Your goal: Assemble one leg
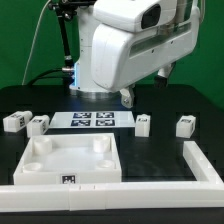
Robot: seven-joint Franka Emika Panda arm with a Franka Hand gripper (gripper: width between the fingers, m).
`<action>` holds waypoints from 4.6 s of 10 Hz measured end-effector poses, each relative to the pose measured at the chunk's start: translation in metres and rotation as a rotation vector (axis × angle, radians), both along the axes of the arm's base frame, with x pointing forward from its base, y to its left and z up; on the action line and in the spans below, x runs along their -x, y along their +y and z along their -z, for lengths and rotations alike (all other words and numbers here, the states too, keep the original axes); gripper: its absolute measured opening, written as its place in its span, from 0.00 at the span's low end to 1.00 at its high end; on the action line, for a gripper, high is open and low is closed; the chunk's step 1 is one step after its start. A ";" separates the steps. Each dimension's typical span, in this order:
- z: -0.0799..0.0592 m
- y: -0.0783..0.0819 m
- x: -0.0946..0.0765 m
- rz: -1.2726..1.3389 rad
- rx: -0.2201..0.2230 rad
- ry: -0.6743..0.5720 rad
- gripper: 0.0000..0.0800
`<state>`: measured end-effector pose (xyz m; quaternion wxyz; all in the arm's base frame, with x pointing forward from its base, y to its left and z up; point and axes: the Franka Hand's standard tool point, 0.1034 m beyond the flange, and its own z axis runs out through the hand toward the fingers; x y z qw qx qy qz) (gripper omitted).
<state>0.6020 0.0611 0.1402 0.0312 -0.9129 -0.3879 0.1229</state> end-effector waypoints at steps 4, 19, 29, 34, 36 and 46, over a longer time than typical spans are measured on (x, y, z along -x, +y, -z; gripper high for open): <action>0.000 0.000 0.001 0.000 0.000 0.004 0.81; 0.043 -0.048 0.043 -0.423 -0.090 -0.190 0.81; 0.079 -0.084 0.079 -0.718 -0.121 -0.135 0.81; 0.117 -0.105 0.133 -0.836 -0.189 -0.076 0.81; 0.129 -0.107 0.139 -0.823 -0.202 -0.059 0.81; 0.128 -0.108 0.135 -0.805 -0.193 -0.071 0.09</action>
Offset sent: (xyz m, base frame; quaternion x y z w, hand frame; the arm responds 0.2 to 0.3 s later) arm 0.0000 0.0000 0.0000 0.0000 0.0000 0.0000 1.0000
